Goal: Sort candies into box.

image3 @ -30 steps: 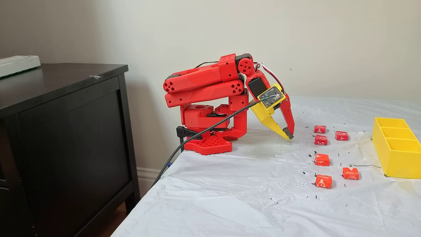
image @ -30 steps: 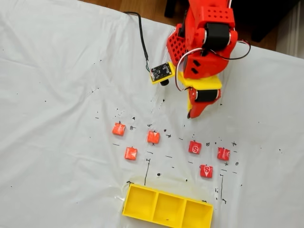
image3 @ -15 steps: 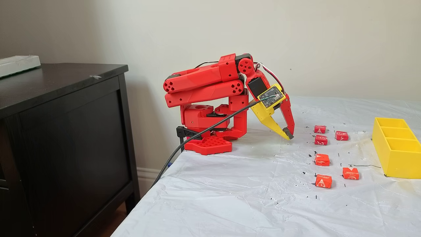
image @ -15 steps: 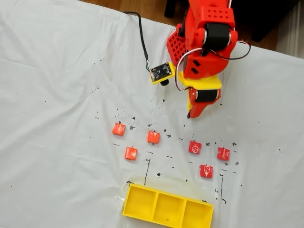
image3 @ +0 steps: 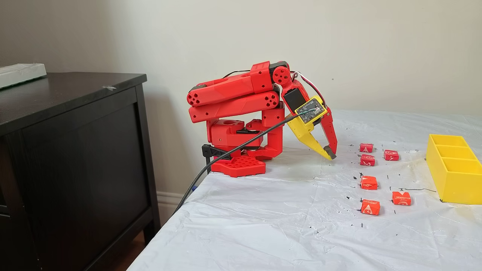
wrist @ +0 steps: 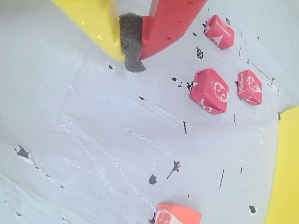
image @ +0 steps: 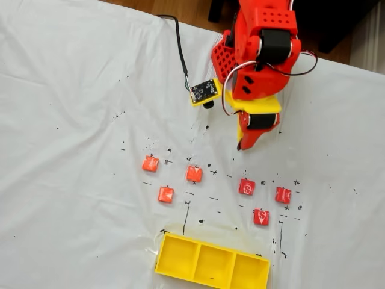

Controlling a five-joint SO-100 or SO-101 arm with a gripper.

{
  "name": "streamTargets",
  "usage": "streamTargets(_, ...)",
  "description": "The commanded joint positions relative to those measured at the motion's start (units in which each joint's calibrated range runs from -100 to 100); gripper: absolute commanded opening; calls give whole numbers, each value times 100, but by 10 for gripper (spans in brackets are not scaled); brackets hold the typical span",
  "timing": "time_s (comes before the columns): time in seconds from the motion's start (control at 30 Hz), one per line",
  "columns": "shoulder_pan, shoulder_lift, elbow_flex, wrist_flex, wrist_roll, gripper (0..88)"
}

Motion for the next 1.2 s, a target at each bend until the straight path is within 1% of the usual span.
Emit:
streamTargets(0.0, -39, -34, -117, 112, 39, 1)
streamTargets(0.47, -39, -34, -117, 112, 54, 1)
streamTargets(0.57, -446, -34, -108, 112, 205, 1)
streamTargets(0.63, -537, -34, -90, 14, 147, 1)
streamTargets(0.7, -528, -34, -136, -19, -49, 1)
streamTargets(0.77, -410, -34, -409, -60, -112, 1)
streamTargets(0.87, -356, -34, -1237, 268, -142, 0)
streamTargets(0.97, -510, -34, -2120, 800, -190, 0)
streamTargets(1.03, -627, -17, -2530, 906, -303, 0)
streamTargets(1.17, -818, 789, -3495, 964, -454, 0)
